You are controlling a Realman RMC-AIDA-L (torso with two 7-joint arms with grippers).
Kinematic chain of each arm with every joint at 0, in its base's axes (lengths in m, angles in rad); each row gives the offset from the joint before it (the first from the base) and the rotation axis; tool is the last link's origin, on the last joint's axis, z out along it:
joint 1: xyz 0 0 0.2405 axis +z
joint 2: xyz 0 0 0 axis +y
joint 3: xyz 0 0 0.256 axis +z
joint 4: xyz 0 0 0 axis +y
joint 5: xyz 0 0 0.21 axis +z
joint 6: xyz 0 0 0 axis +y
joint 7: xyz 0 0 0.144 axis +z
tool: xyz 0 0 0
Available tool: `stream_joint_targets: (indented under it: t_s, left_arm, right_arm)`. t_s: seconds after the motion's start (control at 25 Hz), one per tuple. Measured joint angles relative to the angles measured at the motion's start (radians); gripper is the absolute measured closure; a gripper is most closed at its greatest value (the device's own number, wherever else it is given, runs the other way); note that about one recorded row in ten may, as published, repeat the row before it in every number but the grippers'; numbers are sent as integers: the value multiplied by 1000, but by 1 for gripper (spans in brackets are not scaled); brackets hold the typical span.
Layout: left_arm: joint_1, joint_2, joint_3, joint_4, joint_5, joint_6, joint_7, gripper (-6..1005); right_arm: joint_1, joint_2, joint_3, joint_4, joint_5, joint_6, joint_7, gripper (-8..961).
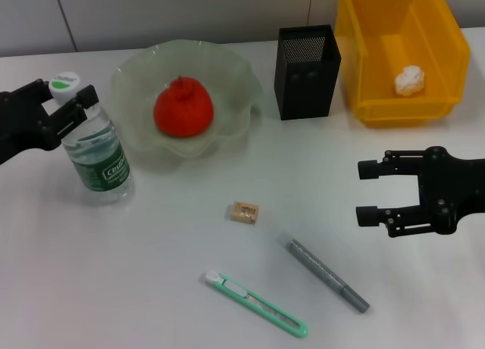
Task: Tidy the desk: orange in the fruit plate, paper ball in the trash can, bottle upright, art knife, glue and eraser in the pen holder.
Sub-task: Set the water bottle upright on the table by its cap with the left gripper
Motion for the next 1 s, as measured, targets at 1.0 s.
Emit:
stream_joint_targets:
  t_s: [1.0]
  left_arm:
    - [17, -2, 9, -37, -6, 37, 79, 553]
  right_arm:
    - [-2, 3, 8, 25, 0, 2, -10, 175]
